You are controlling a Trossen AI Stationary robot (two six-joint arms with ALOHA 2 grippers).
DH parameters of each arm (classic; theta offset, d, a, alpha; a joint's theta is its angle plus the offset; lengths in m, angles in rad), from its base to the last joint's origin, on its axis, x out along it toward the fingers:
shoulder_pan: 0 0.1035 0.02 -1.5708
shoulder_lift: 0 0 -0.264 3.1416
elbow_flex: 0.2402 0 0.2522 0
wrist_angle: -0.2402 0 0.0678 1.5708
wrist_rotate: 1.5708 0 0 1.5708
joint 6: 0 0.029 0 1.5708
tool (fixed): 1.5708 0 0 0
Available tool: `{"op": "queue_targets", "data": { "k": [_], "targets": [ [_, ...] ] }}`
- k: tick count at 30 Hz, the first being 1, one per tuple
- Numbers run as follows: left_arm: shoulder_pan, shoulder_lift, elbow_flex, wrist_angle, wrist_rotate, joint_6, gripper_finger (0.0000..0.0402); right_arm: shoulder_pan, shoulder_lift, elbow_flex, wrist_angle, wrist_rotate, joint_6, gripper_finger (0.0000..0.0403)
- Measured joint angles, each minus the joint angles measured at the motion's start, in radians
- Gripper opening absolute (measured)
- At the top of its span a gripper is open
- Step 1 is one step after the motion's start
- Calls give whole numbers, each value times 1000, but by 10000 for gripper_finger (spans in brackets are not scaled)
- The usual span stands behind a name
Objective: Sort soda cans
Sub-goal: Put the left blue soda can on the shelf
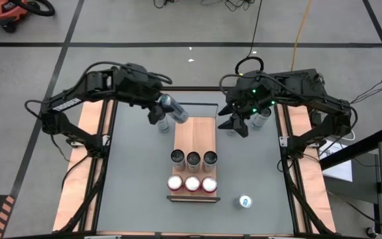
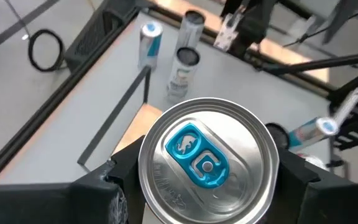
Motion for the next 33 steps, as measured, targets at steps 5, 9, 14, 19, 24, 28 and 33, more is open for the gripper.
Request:
{"op": "queue_targets", "data": {
  "k": [5, 9, 14, 19, 24, 28, 33],
  "targets": [
    [0, 2, -75, 24, -6, 47, 224, -8, -22, 0, -58, 0, -6, 261],
    [0, 7, -154, 33, -6, 68, 224, -8, -28, 0, -78, -1, 9, 261],
    [0, 5, -242, 71, -5, 41, 224, -3, -31, 0, -79, -4, 19, 261],
    [-11, 5, -294, 121, -12, 16, 224, -3, -30, 0, -79, -4, 52, 261],
    [-44, 21, -307, 136, -18, 21, 224, -3, -30, 0, -79, -4, 87, 261],
    [-73, 57, -308, 118, -42, 46, 224, -3, -30, 0, -79, -3, 109, 260],
    [-95, 113, -307, 111, -64, 73, 224, -3, -30, 0, -79, 17, 142, 260]
  ]
}}
